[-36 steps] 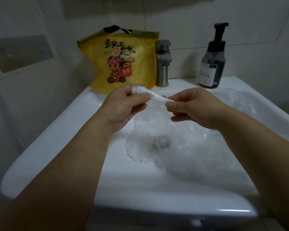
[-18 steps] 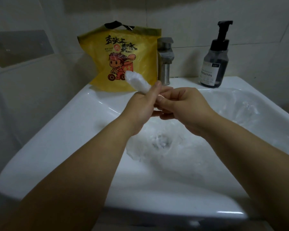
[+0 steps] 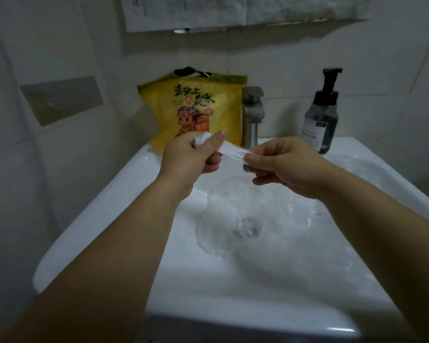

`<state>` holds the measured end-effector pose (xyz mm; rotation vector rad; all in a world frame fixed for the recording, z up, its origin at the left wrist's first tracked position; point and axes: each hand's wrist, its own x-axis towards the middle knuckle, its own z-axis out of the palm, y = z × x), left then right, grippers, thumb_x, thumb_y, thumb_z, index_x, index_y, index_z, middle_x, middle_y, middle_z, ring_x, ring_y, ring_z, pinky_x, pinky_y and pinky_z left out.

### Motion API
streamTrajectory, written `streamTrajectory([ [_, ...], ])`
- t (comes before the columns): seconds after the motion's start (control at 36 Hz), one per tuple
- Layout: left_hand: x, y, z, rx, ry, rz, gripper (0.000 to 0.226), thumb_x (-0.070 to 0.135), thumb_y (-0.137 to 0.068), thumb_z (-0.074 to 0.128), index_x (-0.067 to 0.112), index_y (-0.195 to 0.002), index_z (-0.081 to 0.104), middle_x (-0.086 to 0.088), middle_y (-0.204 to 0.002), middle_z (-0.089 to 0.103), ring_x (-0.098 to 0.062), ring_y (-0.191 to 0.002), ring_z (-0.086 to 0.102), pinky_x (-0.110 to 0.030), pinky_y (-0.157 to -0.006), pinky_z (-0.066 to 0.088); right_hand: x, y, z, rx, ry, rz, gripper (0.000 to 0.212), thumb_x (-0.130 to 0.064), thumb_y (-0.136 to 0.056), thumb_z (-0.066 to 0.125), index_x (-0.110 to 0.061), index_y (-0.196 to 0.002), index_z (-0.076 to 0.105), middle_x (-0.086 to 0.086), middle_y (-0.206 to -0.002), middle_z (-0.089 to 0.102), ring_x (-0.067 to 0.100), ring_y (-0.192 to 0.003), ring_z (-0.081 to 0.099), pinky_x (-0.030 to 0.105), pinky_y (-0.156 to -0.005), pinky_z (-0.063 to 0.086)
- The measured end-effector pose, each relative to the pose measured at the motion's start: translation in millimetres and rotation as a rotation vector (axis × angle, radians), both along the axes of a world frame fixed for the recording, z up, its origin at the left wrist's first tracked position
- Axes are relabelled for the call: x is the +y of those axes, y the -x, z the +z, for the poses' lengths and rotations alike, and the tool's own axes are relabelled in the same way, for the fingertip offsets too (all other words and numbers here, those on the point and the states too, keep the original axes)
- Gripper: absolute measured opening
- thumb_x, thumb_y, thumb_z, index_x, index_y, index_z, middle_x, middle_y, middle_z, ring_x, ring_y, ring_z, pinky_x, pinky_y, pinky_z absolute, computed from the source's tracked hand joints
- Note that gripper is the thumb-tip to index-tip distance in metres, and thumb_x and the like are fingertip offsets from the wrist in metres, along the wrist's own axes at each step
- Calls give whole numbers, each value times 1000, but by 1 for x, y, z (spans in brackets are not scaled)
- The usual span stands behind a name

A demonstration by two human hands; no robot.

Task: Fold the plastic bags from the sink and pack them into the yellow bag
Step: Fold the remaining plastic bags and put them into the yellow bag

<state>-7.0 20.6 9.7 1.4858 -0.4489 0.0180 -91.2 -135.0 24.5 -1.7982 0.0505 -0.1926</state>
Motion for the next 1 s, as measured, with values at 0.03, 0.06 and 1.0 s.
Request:
streamTrajectory([
  [0.03,2,-2,5,-14,4,-4,18,22,-90,67,11,-76,64,7,-51,59,-4,-48,55,-18,-52,49,0,-3,7,-12,27,1,13,-11,-88,63,0,-90,68,15,-85,65,18,-73,62,23,-64,58],
  [0.06,4,-4,10,-25,1,-13,16,22,-90,65,12,-78,65,7,-52,60,-3,-49,56,-17,-52,50,-1,-4,13,-24,44,-4,12,-12,-88,63,-1,-88,68,13,-82,65,18,-73,62,23,-65,59],
  [1.0,30,-155,148,-358,-490,263,8,21,-96,59,26,-98,65,7,-87,63,-20,-92,64,-38,-90,55,-1,-198,127,-366,472,-198,25,-23,-96,57,-9,-114,66,-1,-92,61,13,-82,58,34,-84,54],
])
